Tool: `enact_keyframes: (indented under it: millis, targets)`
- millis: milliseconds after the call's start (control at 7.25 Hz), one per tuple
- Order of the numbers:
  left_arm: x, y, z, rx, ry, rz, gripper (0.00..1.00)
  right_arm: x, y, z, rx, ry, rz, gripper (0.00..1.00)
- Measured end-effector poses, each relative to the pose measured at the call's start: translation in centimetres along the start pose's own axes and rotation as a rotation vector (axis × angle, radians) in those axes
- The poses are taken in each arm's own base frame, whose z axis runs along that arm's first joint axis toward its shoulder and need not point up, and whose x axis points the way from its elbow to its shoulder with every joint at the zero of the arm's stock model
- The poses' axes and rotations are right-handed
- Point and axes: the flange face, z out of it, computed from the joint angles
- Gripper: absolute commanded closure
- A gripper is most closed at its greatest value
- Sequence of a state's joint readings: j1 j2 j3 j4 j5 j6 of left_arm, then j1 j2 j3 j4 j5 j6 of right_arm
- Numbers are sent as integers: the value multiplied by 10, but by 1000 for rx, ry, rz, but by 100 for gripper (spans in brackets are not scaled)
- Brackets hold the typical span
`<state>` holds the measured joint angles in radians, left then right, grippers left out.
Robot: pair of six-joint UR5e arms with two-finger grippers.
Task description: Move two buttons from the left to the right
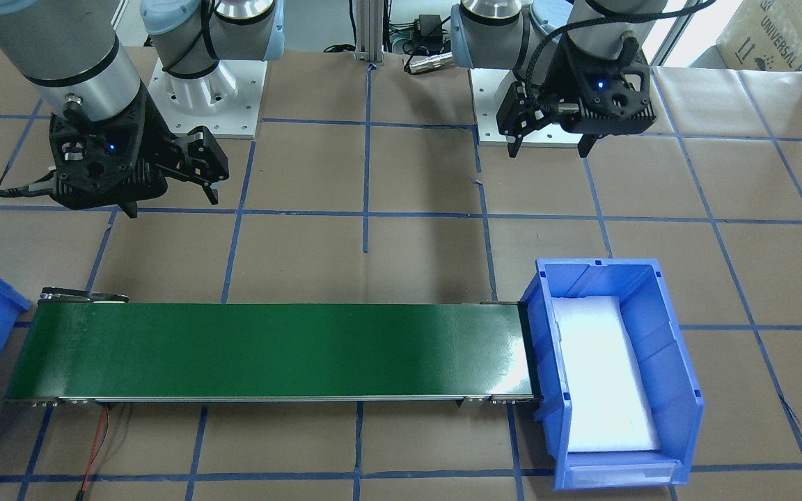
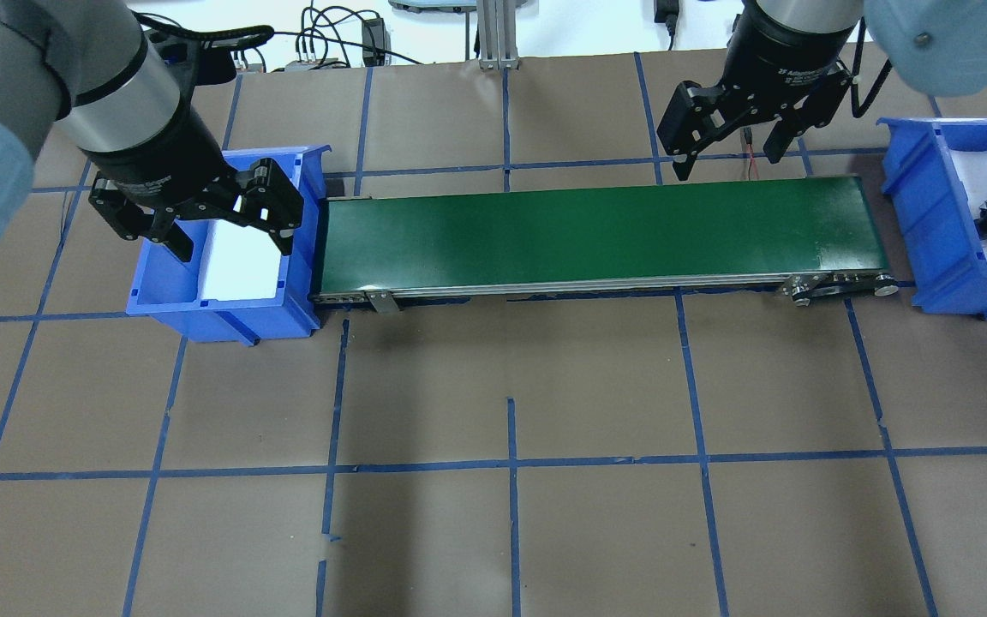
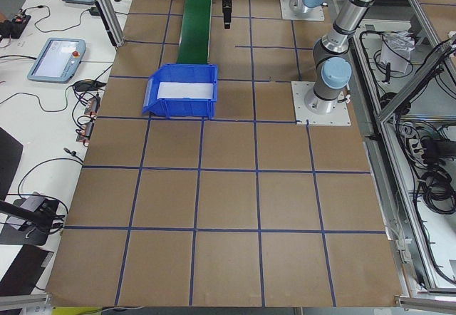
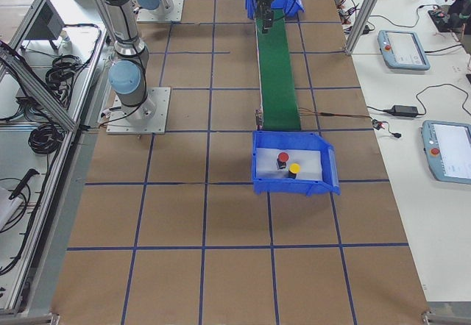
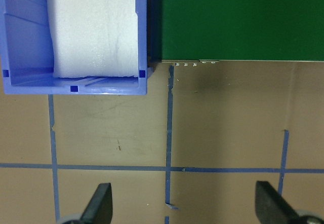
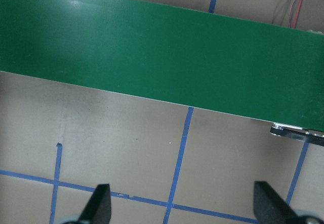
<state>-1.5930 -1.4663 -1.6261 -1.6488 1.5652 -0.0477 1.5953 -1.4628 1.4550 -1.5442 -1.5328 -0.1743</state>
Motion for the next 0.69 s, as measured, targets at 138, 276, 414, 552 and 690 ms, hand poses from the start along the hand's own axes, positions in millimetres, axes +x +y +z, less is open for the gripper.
enact_keyframes:
  millis: [138,276,414,552,690]
  targets:
    - [0,13,-3,-17,9,5,0,0,0,1,-1,-1,-1,0]
    - [-2,12,1,-21,13,11,0,0,-1,2,-2,-5,-1,0]
    - [-3,8,4,-2,13,25,0,0,-3,5,-9,-6,-1,0]
    - [-3,2,1,19,10,38,0,1,-7,10,-18,-6,-2,0]
    - [-4,-8,-2,33,4,43,0,2,-9,13,-26,-3,-3,0]
